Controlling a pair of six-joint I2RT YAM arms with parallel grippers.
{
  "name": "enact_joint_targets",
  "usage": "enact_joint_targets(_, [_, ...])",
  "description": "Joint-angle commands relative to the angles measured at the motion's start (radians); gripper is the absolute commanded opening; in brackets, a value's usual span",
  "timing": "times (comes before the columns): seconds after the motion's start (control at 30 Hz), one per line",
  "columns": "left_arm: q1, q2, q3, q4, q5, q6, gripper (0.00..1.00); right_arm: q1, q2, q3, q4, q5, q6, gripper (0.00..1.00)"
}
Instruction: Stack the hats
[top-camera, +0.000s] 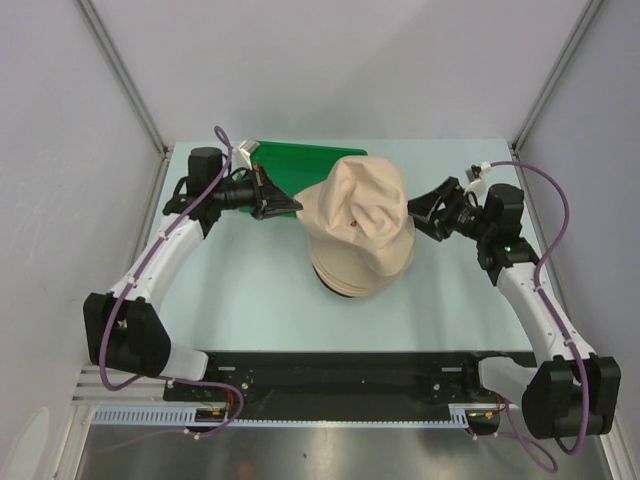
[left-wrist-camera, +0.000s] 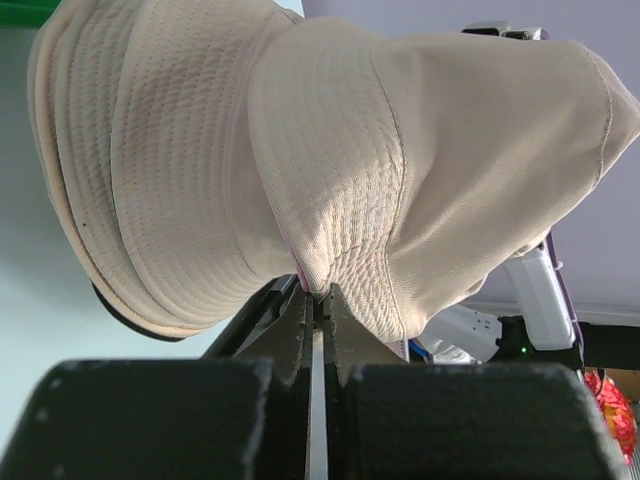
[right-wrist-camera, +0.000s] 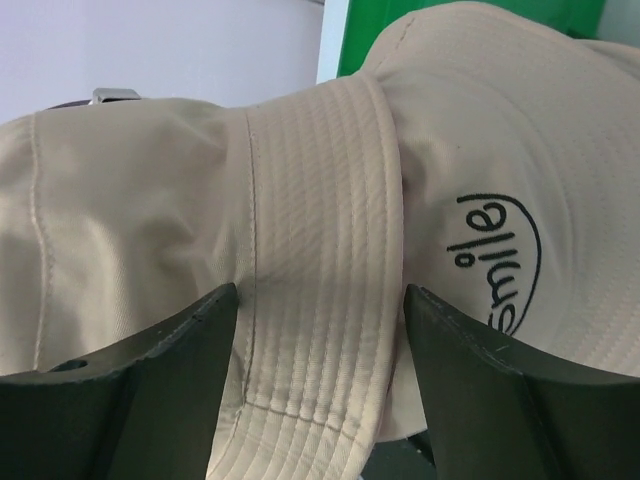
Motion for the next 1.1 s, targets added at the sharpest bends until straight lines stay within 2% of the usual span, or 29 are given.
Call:
enact_joint_targets(0.0, [0.015,-0.014,0.044,-0.005,-0.022,0.034,0.00,0.027,0.035,0.015,0.084,-0.041,0.006,0.70])
enact_joint_targets(0.1, [0.015,-0.011,0.047,-0.011,-0.020,0.037,0.00,0.031,0.031,0.024,0.062,-0.037,-0.004,0.63])
enact_joint_targets(0.27, [0.015,0.000,0.059,-0.006,-0.022,0.040,0.00,0.027,-0.009,0.024,-0.008,-0.018,-0.009,0.34])
enact_joint_targets(0.43, [0.015,0.020,0.119,0.024,-0.014,0.009,0.00,0.020,-0.041,0.047,-0.064,-0.015,-0.008,0.21])
enact_joint_targets(0.5, [0.015,0.023,0.138,0.041,-0.011,-0.018,0.00,0.014,-0.049,0.065,-0.084,-0.014,-0.006,0.04])
enact_joint_targets(0.53, [0.015,0.025,0.151,0.067,0.000,-0.033,0.00,0.013,-0.057,0.073,-0.086,-0.015,-0.003,0.00])
enact_joint_targets(0.7, [0.015,-0.009,0.178,0.144,0.018,-0.141,0.00,-0.004,-0.078,0.123,-0.086,-0.024,0.040,0.00])
enact_joint_targets(0.8, [0.015,-0.029,0.193,0.141,0.018,-0.141,0.00,-0.012,-0.095,0.159,-0.142,-0.015,0.025,0.00])
enact_joint_targets(0.93, [0.013,-0.040,0.124,0.101,0.011,-0.107,0.00,-0.033,-0.107,0.154,-0.208,-0.012,-0.008,0.00])
enact_joint_targets(1.07, [0.001,-0.046,0.061,0.142,-0.003,-0.110,0.00,-0.050,-0.139,0.147,-0.271,-0.008,-0.041,0.00])
